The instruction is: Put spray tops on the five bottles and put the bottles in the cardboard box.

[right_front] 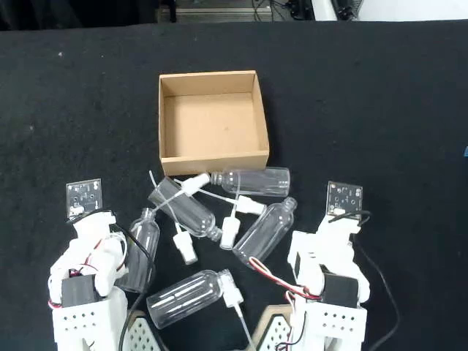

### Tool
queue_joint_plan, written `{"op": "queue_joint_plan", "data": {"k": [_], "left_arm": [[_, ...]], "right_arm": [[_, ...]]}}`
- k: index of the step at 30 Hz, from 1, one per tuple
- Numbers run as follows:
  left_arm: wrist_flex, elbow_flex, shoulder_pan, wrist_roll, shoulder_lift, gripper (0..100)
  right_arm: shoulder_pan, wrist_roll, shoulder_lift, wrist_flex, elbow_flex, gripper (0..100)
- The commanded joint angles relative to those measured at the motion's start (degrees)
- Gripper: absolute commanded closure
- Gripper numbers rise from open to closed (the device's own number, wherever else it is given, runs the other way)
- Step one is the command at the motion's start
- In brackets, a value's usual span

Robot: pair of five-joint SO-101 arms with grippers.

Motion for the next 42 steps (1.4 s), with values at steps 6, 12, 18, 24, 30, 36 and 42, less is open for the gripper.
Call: {"op": "queue_joint_plan", "data": {"k": [6,12,18,24,30,36,42], "left_arm": [[0.3,0.9,0.6,0.1,-0.9,97],[0.3,0.9,0.5,-0.3,-0.9,97],[-2.1,0.9,0.0,-0.4,-0.9,97],[-5.4,0.9,0.0,-0.4,-0.9,97],[-12.6,-0.1,-6.6,-0.4,-0.9,97],[-19.3,-10.2,-16.0,-15.2,-0.9,97],[-11.8,-22.7,-15.8,-19.3,-0.9,97]], "right_arm": [[0.9,0.4,-5.5,0.4,-0.2,98.0],[1.1,0.3,-5.5,0.4,-0.2,98.0],[1.1,0.3,-5.5,0.4,-0.2,98.0],[1.1,0.3,-5.5,0.4,-0.2,98.0],[1.1,0.3,-5.5,0.4,-0.2,98.0],[1.1,0.3,-5.5,0.4,-0.2,98.0],[1.1,0.3,-5.5,0.4,-0.2,98.0]]}}
